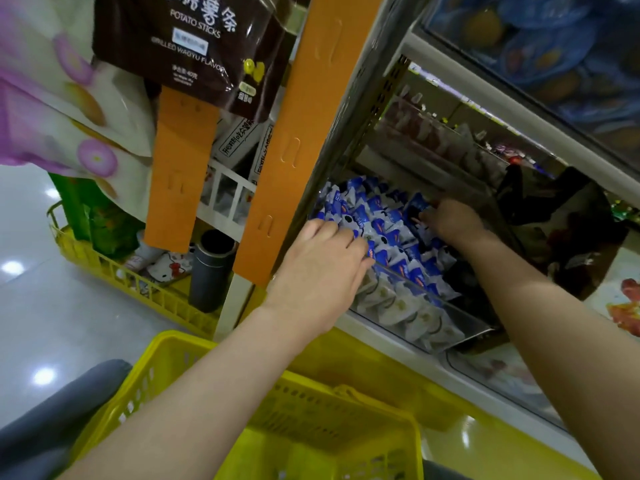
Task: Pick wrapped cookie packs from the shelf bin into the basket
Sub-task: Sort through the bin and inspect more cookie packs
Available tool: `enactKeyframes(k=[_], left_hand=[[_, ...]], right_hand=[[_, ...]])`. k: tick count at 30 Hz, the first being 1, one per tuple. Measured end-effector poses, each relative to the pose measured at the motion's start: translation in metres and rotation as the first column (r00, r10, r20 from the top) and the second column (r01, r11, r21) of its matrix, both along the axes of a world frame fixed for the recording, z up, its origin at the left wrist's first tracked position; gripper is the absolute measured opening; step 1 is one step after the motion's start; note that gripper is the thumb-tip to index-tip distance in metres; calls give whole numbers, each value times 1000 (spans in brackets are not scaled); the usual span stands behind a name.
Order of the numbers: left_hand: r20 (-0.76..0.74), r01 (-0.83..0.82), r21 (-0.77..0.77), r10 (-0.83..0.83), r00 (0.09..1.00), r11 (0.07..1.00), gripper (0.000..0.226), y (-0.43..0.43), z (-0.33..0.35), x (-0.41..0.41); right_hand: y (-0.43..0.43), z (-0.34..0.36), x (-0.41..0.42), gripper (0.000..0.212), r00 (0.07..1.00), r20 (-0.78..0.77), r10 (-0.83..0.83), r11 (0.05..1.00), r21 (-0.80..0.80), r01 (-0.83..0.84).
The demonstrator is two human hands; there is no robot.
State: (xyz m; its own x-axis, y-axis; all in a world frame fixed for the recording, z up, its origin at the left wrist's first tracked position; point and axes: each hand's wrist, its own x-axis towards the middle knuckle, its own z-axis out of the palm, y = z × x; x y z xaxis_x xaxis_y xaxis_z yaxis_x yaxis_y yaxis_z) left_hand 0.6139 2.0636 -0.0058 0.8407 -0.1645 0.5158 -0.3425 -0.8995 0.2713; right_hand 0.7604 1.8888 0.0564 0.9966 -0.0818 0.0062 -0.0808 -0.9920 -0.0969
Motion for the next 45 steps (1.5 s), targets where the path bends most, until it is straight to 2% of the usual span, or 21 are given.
enactKeyframes(k=[12,14,18,21,23,27,29,33,36,38,40,45], left_hand=[[-15,-14,-13,14,1000,1000,32,-1,-2,0],[-20,-8,-19,7,1000,1000,31,-1,-3,1],[-25,-7,-25,6,1000,1000,32,-2,-5,2],[-22,-7,-31,6,1000,999,33,-2,-5,3],[-9,-11,-29,11,1000,1000,34,-2,-5,2],[9,-10,-29,10,1000,1000,37,-2,-4,2],[16,-12,-23,12,1000,1000,36,-2,-4,2],[27,-23,-8,23,999,1000,33,-3,-5,4],[28,-25,-7,25,999,1000,32,-3,-6,4],[22,-26,-4,26,999,1000,30,-3,-6,4],[14,-26,-1,26,1000,1000,31,-3,-6,4],[-18,-18,-3,18,1000,1000,33,-2,-5,4]], right_hand=[[1,13,8,19,988,-155,-10,981,-194,-20],[2,12,9,24,991,-133,-11,981,-194,-15],[-6,12,10,18,1000,28,0,989,-145,4],[-12,9,8,16,995,-95,23,986,-159,-38],[-12,2,7,18,991,-118,56,993,-94,-67],[-5,-12,11,26,998,11,63,985,159,-64],[-4,-16,14,25,999,2,39,966,254,-38],[-8,-20,16,33,986,-167,21,967,252,22],[-8,-23,17,31,986,-162,33,960,279,13],[-8,-22,16,26,983,-168,72,962,272,-23],[-9,-17,14,29,977,-183,107,968,244,-60],[-23,4,19,33,993,-100,64,997,36,-61]])
